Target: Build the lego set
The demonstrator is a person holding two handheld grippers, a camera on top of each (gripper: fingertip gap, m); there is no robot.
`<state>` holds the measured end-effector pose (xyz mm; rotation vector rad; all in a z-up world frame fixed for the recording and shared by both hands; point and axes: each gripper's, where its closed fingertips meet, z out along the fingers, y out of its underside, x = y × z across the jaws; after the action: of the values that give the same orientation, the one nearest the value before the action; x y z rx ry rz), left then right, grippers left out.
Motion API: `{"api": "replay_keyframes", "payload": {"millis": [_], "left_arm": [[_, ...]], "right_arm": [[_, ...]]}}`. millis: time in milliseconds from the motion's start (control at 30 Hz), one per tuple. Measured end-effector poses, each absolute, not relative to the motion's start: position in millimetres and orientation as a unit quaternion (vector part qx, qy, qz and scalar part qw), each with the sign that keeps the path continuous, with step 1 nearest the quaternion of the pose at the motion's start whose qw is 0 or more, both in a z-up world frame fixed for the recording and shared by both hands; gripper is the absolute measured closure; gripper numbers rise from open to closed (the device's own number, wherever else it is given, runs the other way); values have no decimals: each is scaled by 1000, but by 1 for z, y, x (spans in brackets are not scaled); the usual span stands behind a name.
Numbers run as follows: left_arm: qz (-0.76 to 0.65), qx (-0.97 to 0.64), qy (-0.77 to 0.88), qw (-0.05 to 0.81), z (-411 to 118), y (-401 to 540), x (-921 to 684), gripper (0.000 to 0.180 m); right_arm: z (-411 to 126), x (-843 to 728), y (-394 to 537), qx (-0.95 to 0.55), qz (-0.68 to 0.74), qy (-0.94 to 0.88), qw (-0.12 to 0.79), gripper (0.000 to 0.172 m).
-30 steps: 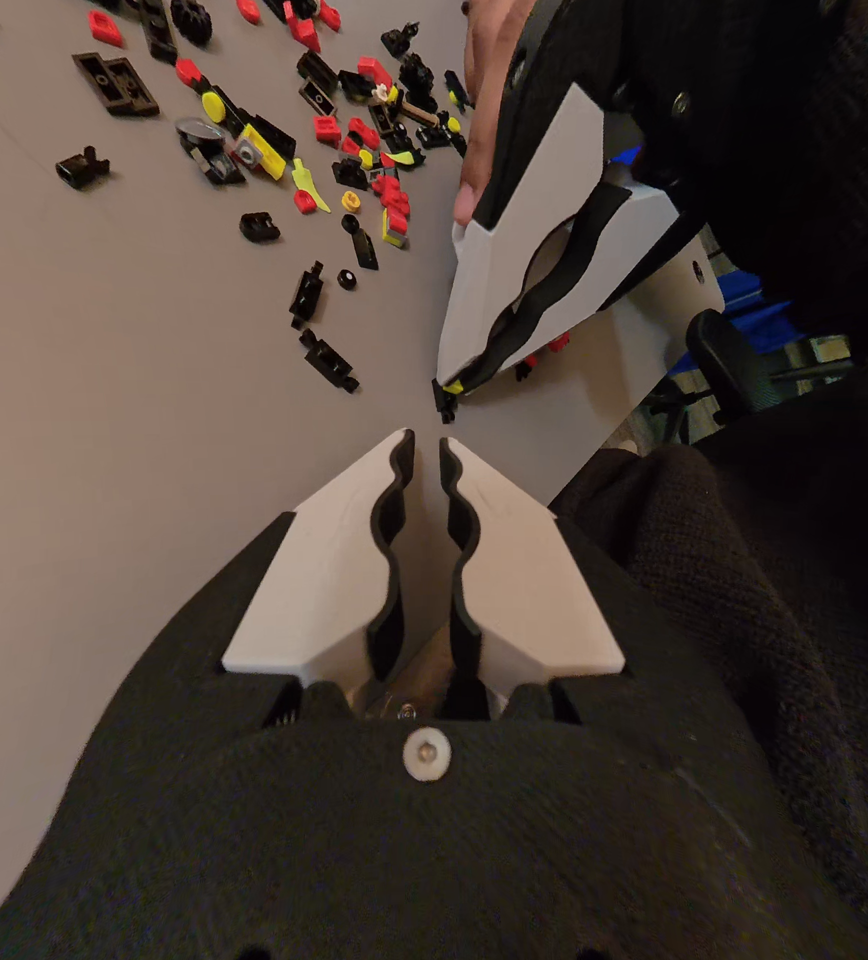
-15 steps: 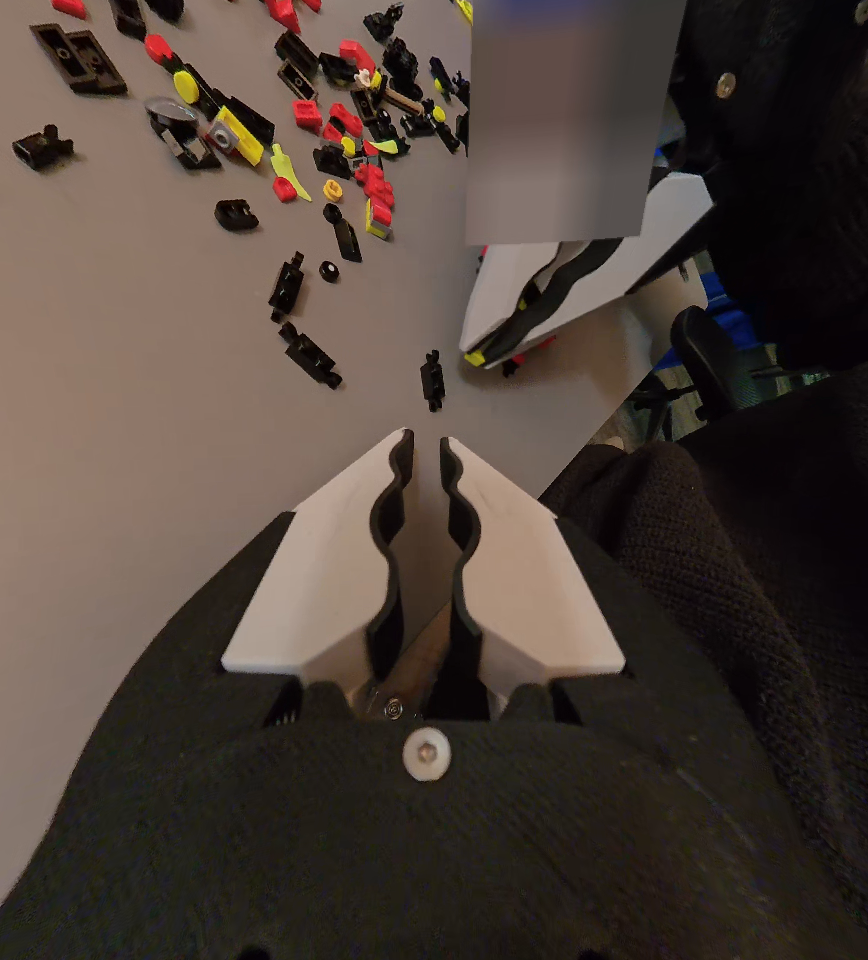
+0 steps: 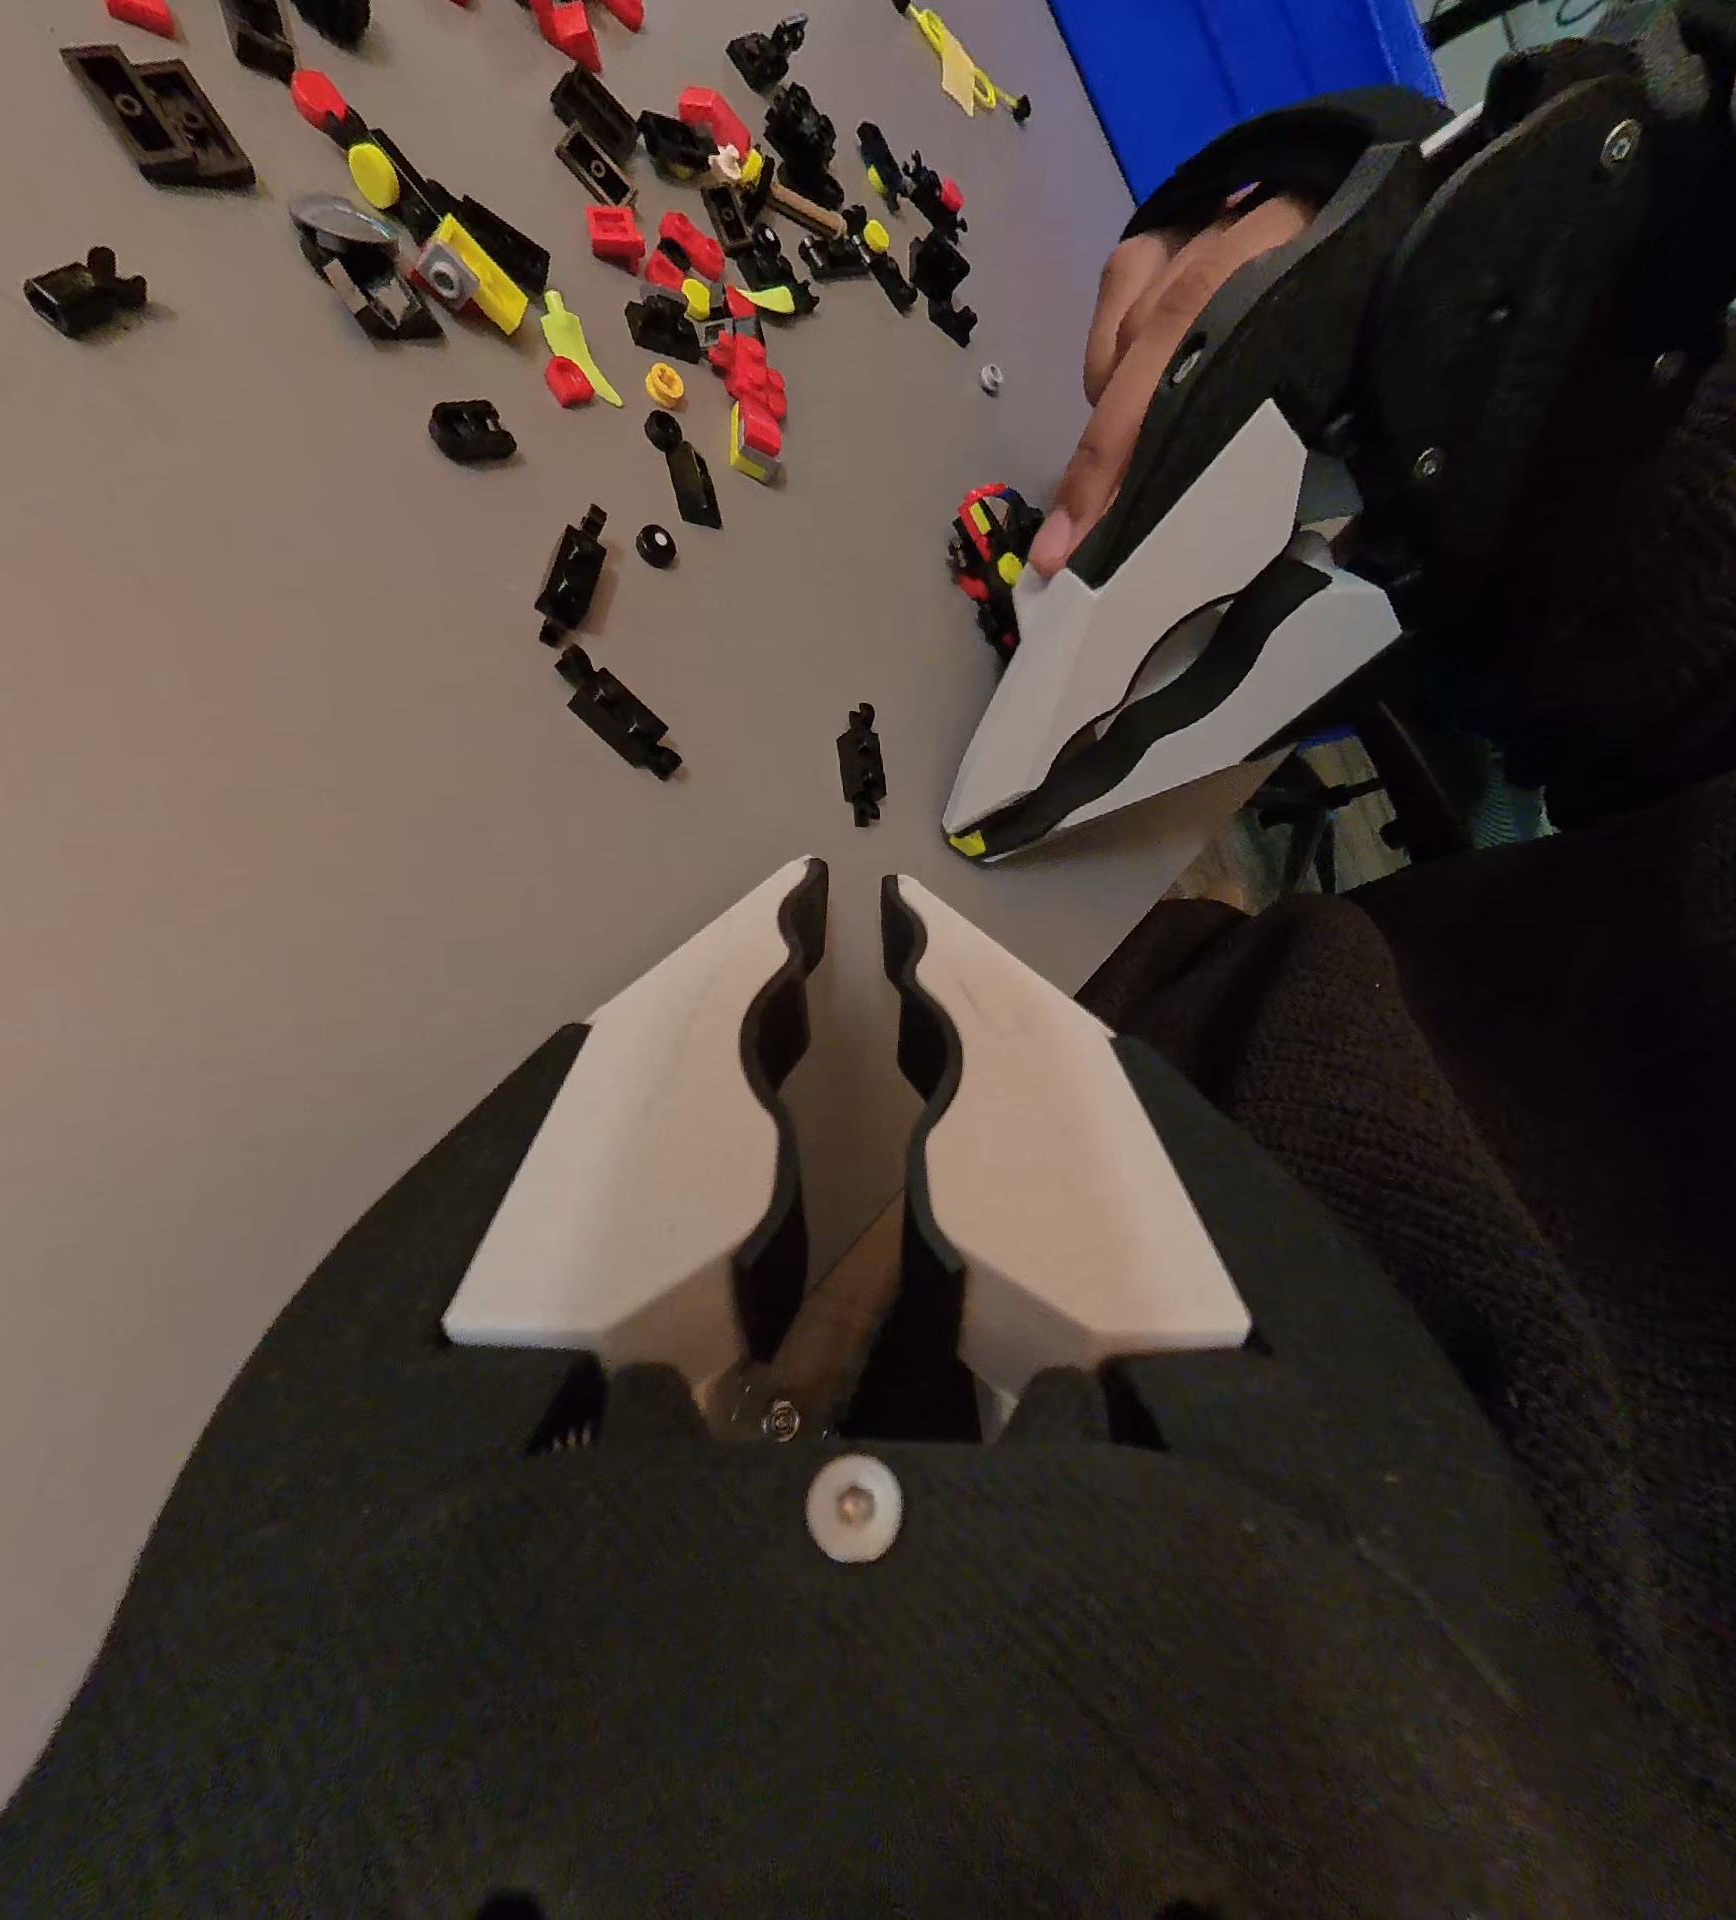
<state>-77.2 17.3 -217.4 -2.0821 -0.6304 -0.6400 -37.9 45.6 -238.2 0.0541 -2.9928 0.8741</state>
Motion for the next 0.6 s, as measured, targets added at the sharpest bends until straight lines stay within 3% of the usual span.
{"api": "replay_keyframes", "payload": {"millis": [600], "left_arm": [[-258,-831,-252,423,-217,17,-78,172]], "right_arm": [[-231,-70,45,90,256,-961,55,166]]}}
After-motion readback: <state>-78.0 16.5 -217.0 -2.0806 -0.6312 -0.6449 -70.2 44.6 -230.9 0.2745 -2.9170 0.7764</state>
